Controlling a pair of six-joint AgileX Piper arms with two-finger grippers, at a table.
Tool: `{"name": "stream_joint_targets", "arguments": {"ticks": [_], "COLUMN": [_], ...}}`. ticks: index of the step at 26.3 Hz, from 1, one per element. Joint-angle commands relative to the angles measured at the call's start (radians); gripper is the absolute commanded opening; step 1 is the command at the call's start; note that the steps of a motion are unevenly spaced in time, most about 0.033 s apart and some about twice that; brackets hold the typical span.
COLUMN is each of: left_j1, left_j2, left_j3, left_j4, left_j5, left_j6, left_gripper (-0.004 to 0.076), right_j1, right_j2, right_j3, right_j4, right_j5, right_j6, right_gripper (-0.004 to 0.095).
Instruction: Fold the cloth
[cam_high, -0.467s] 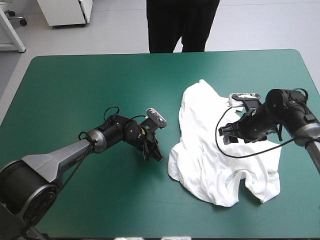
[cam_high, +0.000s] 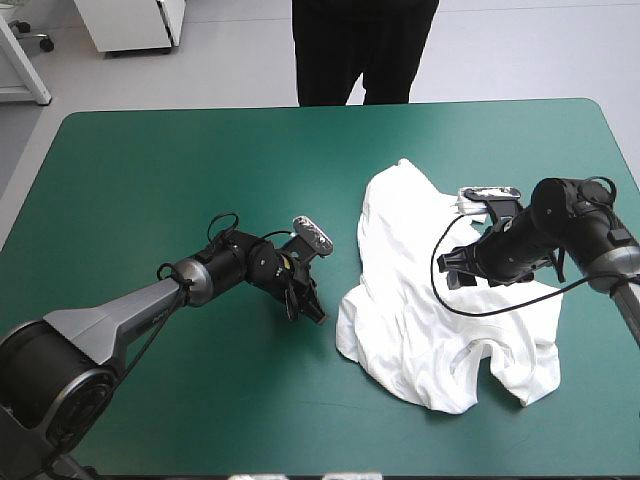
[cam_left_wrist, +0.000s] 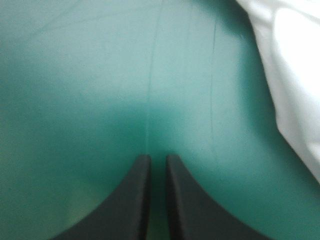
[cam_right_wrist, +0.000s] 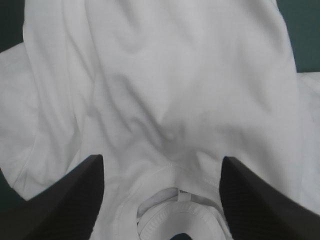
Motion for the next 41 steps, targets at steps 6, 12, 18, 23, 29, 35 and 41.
{"name": "stream_joint_targets", "arguments": {"ticks": [6,12,18,23,29,35,41], "left_j1": [-0.002,-0.002,-0.002,-0.001,-0.001,-0.001,-0.001], "left_j2": [-0.082,-0.14,-0.158,-0.191,-0.378,-0.599,-0.777], "left_j3": [-0.032,-0.035,-0.035,-0.037,-0.037,-0.037,-0.037], "left_j4": [-0.022,-0.019,0.042,0.088,0.357,0.346,0.337], "left_j5": [-0.005,0.014,0.095,0.137,0.279,0.412,0.507], "left_j6": [-0.009,-0.009,-0.075,-0.144,-0.381,-0.445,-0.45], "left_gripper": [0.0079,0.0079,0.008,0.008,0.0114,0.0123,0.0123], "right_j1": [-0.007,-0.007,-0.007,-0.007,-0.007,-0.007,-0.007], "right_j2": [-0.029,-0.029,-0.029,-0.029,-0.029,-0.029,-0.029], "right_j3": [-0.025,-0.025,-0.025,-0.025,-0.025,-0.025,-0.025], "right_j4": [0.01,0.01,0.01,0.01,0.01,0.01,0.01], "right_j5": [-0.004,-0.004,0.0,0.005,0.007,0.007,0.007], "right_j6": [-0.008,-0.008,-0.008,-0.008,-0.008,-0.008,-0.008], "right_gripper": [0.0611,0.0611,0.0611,0.0611,0.0611,0.0607,0.0607]}}
